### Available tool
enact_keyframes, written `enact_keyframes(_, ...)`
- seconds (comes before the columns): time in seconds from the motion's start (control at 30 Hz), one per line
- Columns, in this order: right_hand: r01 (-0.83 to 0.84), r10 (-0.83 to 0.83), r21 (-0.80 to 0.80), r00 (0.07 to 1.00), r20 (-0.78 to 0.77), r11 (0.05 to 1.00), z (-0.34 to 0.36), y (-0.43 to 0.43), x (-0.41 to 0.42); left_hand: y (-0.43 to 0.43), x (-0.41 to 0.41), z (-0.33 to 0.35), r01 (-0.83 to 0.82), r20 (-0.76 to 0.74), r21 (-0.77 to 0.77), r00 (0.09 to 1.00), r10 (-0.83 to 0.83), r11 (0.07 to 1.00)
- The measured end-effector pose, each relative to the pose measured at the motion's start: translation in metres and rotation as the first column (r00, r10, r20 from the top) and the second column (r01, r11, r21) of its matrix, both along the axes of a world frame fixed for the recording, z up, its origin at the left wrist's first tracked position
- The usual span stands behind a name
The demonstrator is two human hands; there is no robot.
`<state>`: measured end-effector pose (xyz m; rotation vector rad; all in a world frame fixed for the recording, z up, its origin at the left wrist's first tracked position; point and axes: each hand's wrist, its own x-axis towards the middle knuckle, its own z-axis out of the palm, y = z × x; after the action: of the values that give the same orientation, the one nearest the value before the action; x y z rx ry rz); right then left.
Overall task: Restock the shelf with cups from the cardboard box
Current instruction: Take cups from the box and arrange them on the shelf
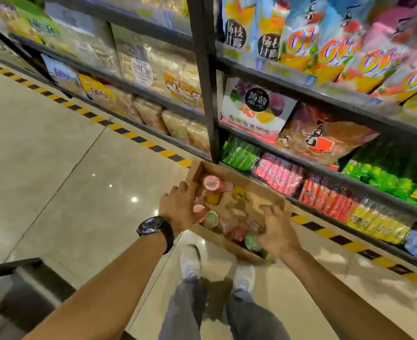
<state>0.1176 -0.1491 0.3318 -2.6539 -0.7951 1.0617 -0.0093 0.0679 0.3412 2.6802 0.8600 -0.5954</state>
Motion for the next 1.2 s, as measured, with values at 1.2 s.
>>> enact_keyframes(1.2, 0.137, -0.168, 0.561, 0.986, 0.004, 0.817, -0.532, 0.139, 0.102, 0.101, 0.099, -0.498, -0.121, 0.444, -0.318, 0.857, 0.260, 0.940)
